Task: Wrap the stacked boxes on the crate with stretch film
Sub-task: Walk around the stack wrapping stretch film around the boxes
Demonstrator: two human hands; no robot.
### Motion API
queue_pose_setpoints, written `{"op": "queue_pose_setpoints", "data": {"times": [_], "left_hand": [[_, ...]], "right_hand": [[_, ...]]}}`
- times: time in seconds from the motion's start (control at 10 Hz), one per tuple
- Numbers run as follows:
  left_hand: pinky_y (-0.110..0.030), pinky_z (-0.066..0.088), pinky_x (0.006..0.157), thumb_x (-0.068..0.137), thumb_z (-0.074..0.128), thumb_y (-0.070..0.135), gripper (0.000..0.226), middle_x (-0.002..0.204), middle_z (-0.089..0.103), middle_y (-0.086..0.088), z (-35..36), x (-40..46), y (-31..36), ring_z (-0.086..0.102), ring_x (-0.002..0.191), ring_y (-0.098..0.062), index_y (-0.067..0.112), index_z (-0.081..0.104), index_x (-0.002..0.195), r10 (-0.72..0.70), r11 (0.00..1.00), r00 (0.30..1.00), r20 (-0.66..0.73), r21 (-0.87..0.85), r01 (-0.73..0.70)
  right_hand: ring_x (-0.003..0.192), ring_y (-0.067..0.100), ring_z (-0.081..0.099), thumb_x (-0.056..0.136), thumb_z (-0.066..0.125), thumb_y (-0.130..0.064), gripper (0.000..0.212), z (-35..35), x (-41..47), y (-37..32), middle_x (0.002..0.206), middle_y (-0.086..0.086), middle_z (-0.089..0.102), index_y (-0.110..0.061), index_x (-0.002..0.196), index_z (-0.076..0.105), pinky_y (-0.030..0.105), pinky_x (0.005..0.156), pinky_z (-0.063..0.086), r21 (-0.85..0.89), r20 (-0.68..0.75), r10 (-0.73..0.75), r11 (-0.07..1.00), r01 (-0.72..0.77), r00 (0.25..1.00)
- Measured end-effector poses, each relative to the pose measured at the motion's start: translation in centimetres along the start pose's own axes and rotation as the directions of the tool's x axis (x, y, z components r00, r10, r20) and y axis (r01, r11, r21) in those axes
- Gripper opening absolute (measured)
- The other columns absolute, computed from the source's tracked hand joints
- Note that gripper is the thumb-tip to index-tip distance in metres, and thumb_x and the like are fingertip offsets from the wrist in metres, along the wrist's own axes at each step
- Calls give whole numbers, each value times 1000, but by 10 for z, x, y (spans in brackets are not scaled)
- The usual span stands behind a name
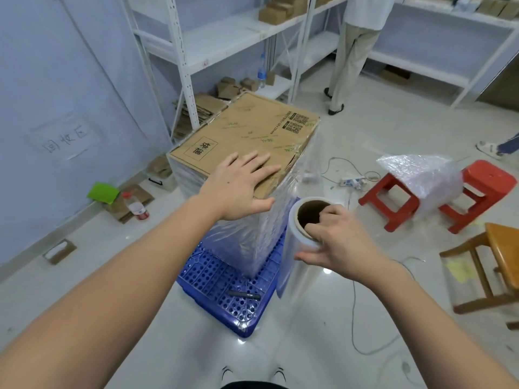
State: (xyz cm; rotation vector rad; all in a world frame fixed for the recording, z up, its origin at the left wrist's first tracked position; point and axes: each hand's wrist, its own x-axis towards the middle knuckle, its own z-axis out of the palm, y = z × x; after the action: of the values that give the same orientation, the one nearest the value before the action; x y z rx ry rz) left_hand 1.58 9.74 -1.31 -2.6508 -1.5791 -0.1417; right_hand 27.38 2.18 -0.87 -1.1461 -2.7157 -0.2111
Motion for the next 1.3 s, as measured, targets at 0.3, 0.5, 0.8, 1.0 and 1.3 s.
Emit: {"op": "queue_pose_setpoints", "data": {"times": [0.3,0.5,0.8,1.0,1.3], "left_hand": [[-47,9,128,89,29,78,82,173,14,7,-2,1,1,11,159,-17,43,19,162,-2,1000,1000,4,-13,2],[-46,8,128,90,31,76,80,173,15,8,-2,1,2,11,159,-17,44,19,162,-6,1000,1000,2,-11,6],[-46,9,129,88,29,77,81,172,15,9,-4,0,3,12,159,-16,45,19,162,-17,1000,1000,1,-10,17],[-45,10,129,88,29,77,81,172,16,8,-5,-1,4,13,158,-16,44,21,162,-20,1000,1000,-4,-20,20],[-46,10,128,90,33,78,80,172,16,8,-1,0,0,13,158,-16,45,19,162,-7,999,1000,-19,-33,6]], "right_hand": [[66,11,48,73,79,-47,51,-10,-8,-19,65,-15,43,-32,76,30,34,100,43,82,35,-235,969,231,971],[74,15,46,75,79,-47,49,-4,-11,-18,66,-12,50,-34,79,32,39,104,41,169,32,-266,952,256,964],[78,19,55,76,73,-50,35,-7,-14,-28,73,-6,61,-24,83,50,36,101,43,-6,193,-89,996,91,977],[60,20,52,78,68,-37,30,-12,-11,-58,67,-5,59,-20,93,48,34,83,45,-144,232,220,971,-190,948],[49,13,37,92,42,-69,53,-15,18,-65,59,-5,41,-18,75,40,30,49,27,-202,261,455,888,-413,851]]}}
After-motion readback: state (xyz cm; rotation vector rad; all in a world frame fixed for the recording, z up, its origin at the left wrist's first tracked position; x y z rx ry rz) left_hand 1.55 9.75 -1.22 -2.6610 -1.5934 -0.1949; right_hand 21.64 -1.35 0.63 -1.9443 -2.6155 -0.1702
